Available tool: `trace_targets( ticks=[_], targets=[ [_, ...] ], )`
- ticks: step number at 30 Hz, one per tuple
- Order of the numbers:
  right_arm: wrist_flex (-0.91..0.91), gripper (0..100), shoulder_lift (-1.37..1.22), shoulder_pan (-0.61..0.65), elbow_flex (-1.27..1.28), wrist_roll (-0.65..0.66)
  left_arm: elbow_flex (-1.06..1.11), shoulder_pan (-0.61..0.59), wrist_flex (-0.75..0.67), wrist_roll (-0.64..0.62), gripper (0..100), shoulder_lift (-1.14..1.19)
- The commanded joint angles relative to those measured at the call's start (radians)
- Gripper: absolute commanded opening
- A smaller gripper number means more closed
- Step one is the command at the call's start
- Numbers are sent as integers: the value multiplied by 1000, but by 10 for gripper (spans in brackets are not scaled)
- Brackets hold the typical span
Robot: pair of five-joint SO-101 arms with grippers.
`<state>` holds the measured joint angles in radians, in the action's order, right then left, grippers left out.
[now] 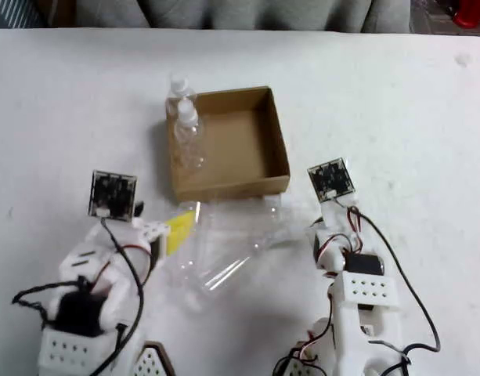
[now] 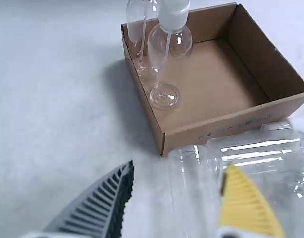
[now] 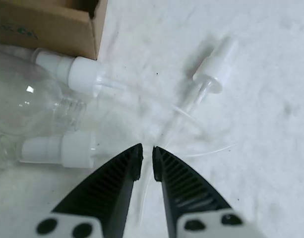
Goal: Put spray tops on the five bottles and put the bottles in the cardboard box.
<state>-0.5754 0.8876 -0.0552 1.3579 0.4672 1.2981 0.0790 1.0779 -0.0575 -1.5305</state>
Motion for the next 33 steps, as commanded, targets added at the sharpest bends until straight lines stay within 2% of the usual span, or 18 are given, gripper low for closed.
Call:
trace_targets(
  ticks=[1,3,6,8,16,19,24,30,33],
  targets=[
    [8,17,18,-10,-6,-2,-192,1,124,23,7,-24],
    [7,17,18,-8,-6,-2,-222,2,137,18,54,15],
    [7,17,18,-8,-5,-2,-232,13,120,17,17,120],
    [7,17,18,-8,-5,-2,-238,51,84,15,26,216],
    [8,17,18,-8,-5,-2,-242,354,-201,-97,20,567],
    [8,17,18,-12,-5,-2,-242,420,-290,-117,20,702],
    [10,17,18,-13,-5,-2,-295,406,-384,-110,20,975],
    [13,17,18,-13,-5,-2,-374,348,-397,-106,20,1231],
    [15,17,18,-13,-5,-2,-384,300,-397,-31,20,1290]
  ],
)
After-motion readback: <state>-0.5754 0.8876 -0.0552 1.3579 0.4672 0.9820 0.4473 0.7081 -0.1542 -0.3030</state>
